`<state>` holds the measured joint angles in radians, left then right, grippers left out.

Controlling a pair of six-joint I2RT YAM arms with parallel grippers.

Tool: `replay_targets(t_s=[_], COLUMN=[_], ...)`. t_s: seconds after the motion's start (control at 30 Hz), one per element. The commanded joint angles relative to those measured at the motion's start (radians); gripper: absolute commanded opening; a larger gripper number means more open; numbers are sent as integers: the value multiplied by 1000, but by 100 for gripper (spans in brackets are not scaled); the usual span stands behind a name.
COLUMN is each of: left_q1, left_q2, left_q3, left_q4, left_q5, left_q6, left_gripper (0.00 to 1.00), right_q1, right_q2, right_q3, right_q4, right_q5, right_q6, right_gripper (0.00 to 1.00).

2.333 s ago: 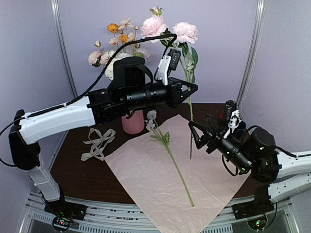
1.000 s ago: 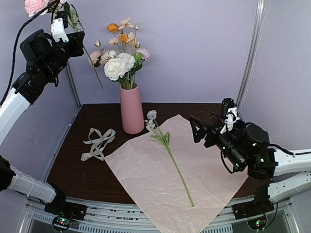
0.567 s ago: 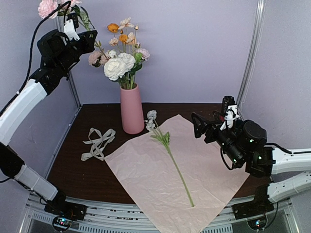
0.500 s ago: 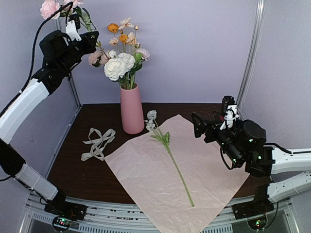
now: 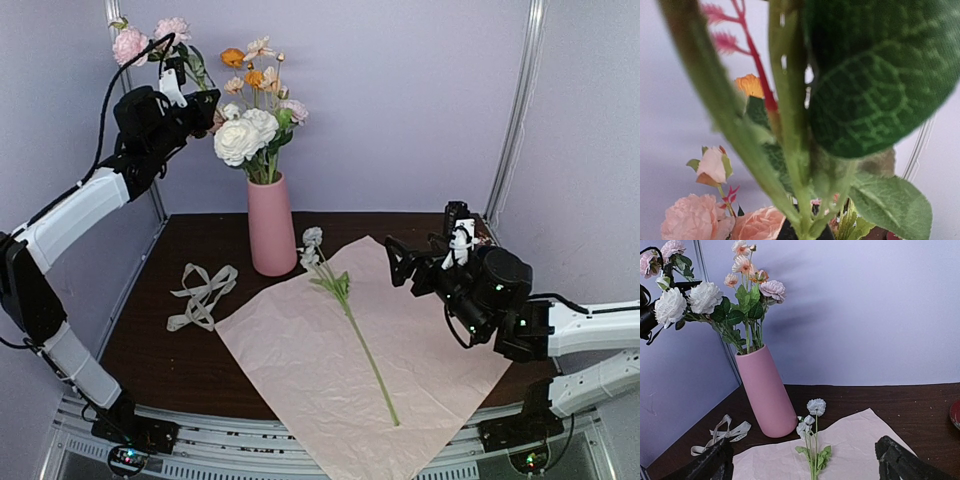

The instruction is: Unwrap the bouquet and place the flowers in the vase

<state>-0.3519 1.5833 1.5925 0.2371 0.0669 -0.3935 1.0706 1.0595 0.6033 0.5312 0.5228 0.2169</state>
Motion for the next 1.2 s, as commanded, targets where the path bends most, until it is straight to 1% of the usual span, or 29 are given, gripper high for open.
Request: replay_targets(t_s=[0.0, 0.13, 0.27, 0.3, 0.43, 0.47, 0.63, 0.7, 0.73, 0.77, 0.9, 0.97, 1.17], left_q1=[5, 5, 5, 5, 5, 5, 5, 6, 5, 5, 5, 5, 5], left_q2=[21, 22, 35, 37, 8, -8, -97, -135, -153, -173, -247, -283, -411], left_q3=[-47, -137, -203, -210, -238, -246, -250, -256, -262, -268, -308, -338, -442], left_q4=[94, 114, 106, 92, 60, 58, 8, -12, -21, -31, -74, -95, -171], left_q5=[51, 82, 127, 135, 144, 142, 106, 90, 78, 65, 21, 4, -52], left_q6=[5, 1, -3, 0, 14, 20, 44, 49, 52, 54, 62, 65, 58], left_gripper=[0, 0, 0, 5, 39, 45, 76, 86, 94, 97, 98, 98, 98], right_q1=[-16, -31, -66, -75, -96, -98, -110, -119, -125, -130, -160, -176, -223], right_q2=[29, 73, 142, 163, 254, 271, 362, 413, 440, 468, 574, 627, 744], right_q3=[20, 33, 63, 73, 128, 137, 185, 232, 256, 276, 348, 375, 459], right_q4=[15, -3, -55, -70, -143, -150, -173, -220, -244, -268, -343, -364, -411], right_q5=[-28, -47, -102, -115, -143, -156, -212, -223, -229, -244, -298, -327, -388], right_q6=[17, 19, 59, 70, 102, 109, 133, 149, 157, 162, 184, 193, 186], right_gripper=[100, 100, 100, 100, 100, 100, 100, 99, 99, 98, 92, 87, 69])
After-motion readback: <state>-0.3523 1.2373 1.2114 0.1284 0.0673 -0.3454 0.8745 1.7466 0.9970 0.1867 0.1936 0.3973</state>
